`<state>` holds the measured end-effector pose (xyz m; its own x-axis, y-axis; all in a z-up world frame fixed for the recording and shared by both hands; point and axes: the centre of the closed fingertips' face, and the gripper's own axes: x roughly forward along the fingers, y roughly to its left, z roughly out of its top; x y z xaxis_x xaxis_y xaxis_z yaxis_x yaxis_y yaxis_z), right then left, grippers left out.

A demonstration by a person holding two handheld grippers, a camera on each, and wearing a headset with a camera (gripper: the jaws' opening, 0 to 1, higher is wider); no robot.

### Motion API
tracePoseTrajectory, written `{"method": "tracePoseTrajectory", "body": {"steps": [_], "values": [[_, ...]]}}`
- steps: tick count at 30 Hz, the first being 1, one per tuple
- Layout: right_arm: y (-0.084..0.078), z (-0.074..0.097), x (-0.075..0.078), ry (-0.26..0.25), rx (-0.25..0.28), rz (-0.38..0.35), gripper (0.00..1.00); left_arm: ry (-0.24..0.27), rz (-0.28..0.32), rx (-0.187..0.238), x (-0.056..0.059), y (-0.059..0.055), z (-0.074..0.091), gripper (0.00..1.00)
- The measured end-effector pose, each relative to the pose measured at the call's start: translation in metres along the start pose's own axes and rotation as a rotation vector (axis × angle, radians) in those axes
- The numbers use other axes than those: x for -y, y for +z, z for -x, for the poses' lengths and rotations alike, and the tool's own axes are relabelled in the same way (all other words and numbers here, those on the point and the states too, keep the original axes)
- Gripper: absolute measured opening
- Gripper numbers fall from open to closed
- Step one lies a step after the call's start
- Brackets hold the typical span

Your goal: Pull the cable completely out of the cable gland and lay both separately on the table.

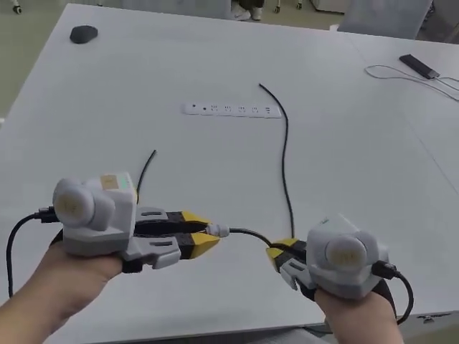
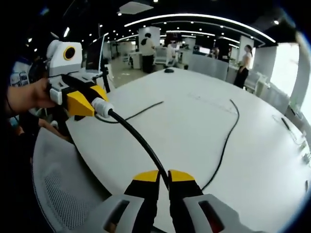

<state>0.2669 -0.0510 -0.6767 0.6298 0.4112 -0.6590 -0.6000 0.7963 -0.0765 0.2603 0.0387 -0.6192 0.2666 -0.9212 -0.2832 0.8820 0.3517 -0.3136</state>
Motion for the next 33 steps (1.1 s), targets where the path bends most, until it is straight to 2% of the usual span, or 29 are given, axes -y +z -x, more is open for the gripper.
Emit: {"method": "tracePoseTrajectory", "body": {"steps": [1,2,4,5,7,11,14,20,24,29,33], "values": [[0.002,0.002,-0.001,0.001,0.002,0.014,0.04,-0.001,0.003,0.005,-0.002,0.0,0.0,0.15],[0.009,0.005,-0.004,0.011,0.026,0.042,0.06,0.002,0.0,0.003,-0.002,0.0,-0.001,0.15],[0.017,0.009,-0.008,0.003,0.034,0.113,0.11,0.004,-0.01,-0.01,-0.001,-0.002,-0.001,0.15],[0.021,0.011,-0.013,0.013,0.039,0.156,0.13,0.006,-0.015,-0.017,0.0,-0.004,-0.001,0.15],[0.029,0.014,-0.024,0.033,0.056,0.195,0.17,0.003,-0.012,-0.027,0.001,-0.007,-0.002,0.15],[0.038,0.015,-0.037,0.046,0.064,0.267,0.16,0.002,-0.01,-0.027,0.003,-0.007,-0.002,0.15],[0.042,0.012,-0.043,0.051,0.061,0.347,0.15,0.002,-0.012,-0.03,0.004,-0.008,-0.002,0.15],[0.049,0.008,-0.048,0.058,0.063,0.401,0.11,0.004,-0.019,-0.033,0.004,-0.006,-0.001,0.15],[0.057,0.008,-0.055,0.086,0.087,0.412,0.1,0.011,-0.019,-0.031,0.004,-0.006,0.001,0.15],[0.057,0.004,-0.063,0.106,0.089,0.45,0.07,0.011,-0.02,-0.037,0.007,-0.01,-0.001,0.15],[0.056,0.004,-0.062,0.101,0.089,0.454,0.03,0.012,-0.022,-0.042,0.01,-0.012,-0.002,0.15]]}}
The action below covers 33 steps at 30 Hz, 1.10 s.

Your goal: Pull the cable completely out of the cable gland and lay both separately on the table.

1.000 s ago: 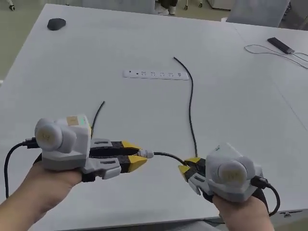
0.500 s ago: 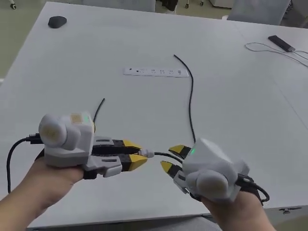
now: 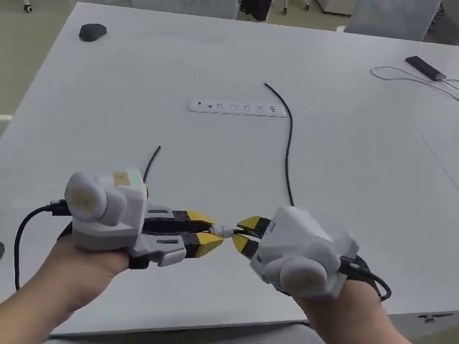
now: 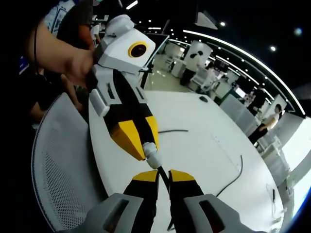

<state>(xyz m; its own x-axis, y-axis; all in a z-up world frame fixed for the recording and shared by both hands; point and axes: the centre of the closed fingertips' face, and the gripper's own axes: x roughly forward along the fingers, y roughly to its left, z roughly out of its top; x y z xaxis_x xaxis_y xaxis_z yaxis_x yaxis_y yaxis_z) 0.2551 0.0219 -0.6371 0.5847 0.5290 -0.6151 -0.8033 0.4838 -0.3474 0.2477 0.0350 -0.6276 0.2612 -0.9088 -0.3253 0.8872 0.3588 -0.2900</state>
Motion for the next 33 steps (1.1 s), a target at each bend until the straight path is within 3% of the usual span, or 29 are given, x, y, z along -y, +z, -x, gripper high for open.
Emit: {"method": "tracePoseTrajectory", "body": {"steps": [7,17,29,33], "values": [[-0.004,0.0,-0.001,0.012,0.007,0.003,0.01,-0.002,-0.003,-0.005,0.001,0.0,-0.002,0.15],[-0.008,-0.002,-0.004,0.031,0.005,-0.05,0.0,-0.007,-0.006,-0.021,0.0,-0.003,-0.002,0.15],[-0.019,0.0,0.012,-0.004,-0.005,-0.127,0.0,-0.006,0.006,0.004,-0.005,0.005,-0.001,0.15],[-0.025,0.0,0.016,-0.008,-0.005,-0.186,0.0,0.001,0.004,0.006,-0.005,0.006,-0.002,0.15]]}}
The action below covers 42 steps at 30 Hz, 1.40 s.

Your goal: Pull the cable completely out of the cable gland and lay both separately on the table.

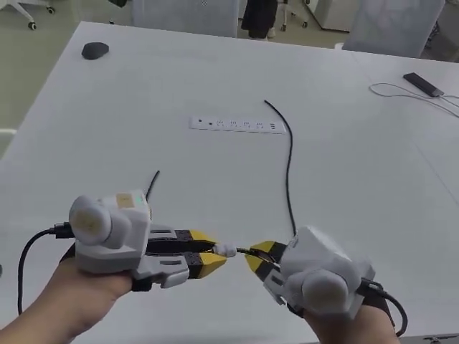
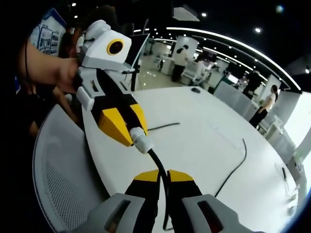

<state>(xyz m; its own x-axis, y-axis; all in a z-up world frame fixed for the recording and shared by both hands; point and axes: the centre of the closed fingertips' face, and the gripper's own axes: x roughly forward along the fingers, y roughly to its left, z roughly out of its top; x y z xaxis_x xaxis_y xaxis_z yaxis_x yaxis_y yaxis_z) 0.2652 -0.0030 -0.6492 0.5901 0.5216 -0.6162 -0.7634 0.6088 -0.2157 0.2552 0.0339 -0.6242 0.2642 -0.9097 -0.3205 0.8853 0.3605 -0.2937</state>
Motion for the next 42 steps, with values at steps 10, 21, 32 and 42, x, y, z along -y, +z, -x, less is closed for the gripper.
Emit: {"method": "tracePoseTrajectory", "body": {"steps": [10,21,32,42], "values": [[-0.028,0.003,0.018,-0.047,-0.054,-0.09,0.0,-0.005,0.004,0.007,0.0,0.002,-0.003,0.15],[-0.062,0.002,0.024,-0.079,-0.072,-0.424,0.0,0.008,0.001,0.031,0.003,0.005,-0.006,0.15],[-0.06,0.001,0.019,-0.088,-0.076,-0.421,0.0,0.024,0.003,0.026,0.0,0.001,-0.003,0.15],[-0.055,0.007,0.017,-0.088,-0.065,-0.389,0.02,0.032,0.048,0.02,-0.002,0.001,0.001,0.15]]}}
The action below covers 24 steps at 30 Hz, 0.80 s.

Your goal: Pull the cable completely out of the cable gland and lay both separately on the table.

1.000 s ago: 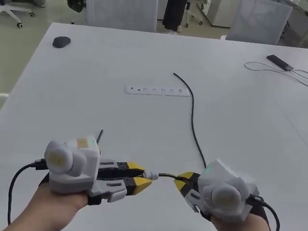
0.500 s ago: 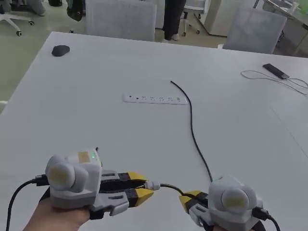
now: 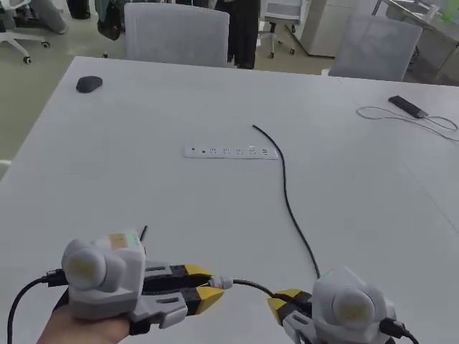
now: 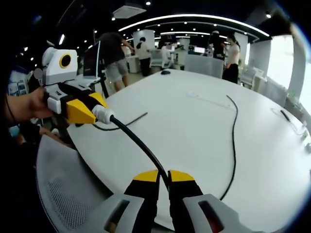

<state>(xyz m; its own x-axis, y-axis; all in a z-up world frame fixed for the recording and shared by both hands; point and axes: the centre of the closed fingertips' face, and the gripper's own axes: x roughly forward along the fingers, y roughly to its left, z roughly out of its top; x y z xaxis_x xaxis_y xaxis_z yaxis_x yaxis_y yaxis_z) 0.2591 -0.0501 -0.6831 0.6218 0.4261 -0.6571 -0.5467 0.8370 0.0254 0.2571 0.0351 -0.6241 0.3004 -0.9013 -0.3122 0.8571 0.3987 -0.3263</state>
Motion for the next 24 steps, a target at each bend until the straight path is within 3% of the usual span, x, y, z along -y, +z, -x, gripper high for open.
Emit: {"method": "tracePoseTrajectory", "body": {"steps": [7,12,18,20,24], "values": [[0.002,0.004,0.002,0.002,-0.008,0.063,0.02,0.001,-0.005,0.002,0.0,0.003,-0.001,0.15],[0.006,0.013,0.004,0.007,-0.001,0.073,0.12,0.0,-0.007,0.002,0.002,0.005,-0.003,0.15],[0.027,0.023,-0.015,0.05,0.026,0.249,0.23,0.001,-0.012,0.0,0.003,0.006,-0.003,0.15],[0.032,0.022,-0.024,0.079,0.034,0.284,0.25,0.005,-0.005,-0.001,0.003,0.005,-0.003,0.15],[0.046,0.019,-0.034,0.087,0.049,0.363,0.25,0.012,-0.007,-0.01,0.002,0.004,-0.004,0.15]]}}
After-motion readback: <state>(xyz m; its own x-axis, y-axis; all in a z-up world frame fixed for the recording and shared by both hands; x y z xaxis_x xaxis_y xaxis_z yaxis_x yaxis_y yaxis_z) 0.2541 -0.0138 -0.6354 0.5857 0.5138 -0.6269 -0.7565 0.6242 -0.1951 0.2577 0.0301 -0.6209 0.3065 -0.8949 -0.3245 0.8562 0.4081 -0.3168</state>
